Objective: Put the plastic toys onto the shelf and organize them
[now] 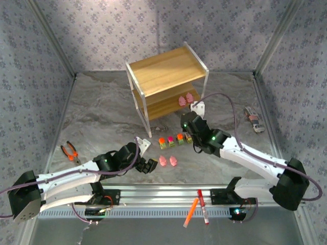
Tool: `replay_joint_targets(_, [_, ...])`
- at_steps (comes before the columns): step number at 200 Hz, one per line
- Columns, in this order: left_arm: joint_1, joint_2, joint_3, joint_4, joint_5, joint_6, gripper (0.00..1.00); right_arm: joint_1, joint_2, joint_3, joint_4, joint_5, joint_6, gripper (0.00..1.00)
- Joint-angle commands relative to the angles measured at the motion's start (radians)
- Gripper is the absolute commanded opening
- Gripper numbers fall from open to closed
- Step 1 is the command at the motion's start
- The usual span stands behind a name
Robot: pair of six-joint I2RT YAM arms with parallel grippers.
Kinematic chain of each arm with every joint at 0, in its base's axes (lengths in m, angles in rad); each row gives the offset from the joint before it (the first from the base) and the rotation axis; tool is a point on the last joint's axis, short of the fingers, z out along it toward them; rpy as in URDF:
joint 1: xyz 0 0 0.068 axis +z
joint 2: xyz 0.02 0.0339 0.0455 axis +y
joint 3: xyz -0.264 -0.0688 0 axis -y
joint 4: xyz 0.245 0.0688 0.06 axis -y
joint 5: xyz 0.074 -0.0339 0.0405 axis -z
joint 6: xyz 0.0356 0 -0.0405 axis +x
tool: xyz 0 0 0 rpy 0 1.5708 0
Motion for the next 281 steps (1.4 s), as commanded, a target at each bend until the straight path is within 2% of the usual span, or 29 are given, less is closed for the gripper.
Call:
replay_joint_targets(1, [-0.009,-0.014,0.022,0.01,-0.013,0.012,0.94,0.058,-0.056,-0.034,-0.098,0.072,0.058,0.45])
replay_joint_targets(87, [-0.016,-0.011,0.025,0.01,-0.023,0.012,0.94,0.323,-0.165,-0.184,-0.18,0.186,0.232,0.45])
replay_joint_targets(141, [-0.019,0.0,0.027,0.01,-0.027,0.011,0.94,0.458,-0.114,-0.207,-0.251,0.196,0.388,0.45])
replay_joint_targets(225, [-0.029,0.03,0.033,0.032,0.04,0.023,0.94,0.496,0.034,-0.242,-0.101,-0.009,0.375,0.51])
replay_joint_targets(281, [-0.03,0.036,0.035,0.031,0.06,0.028,0.93,0.493,0.132,-0.249,-0.055,-0.072,0.393,0.51])
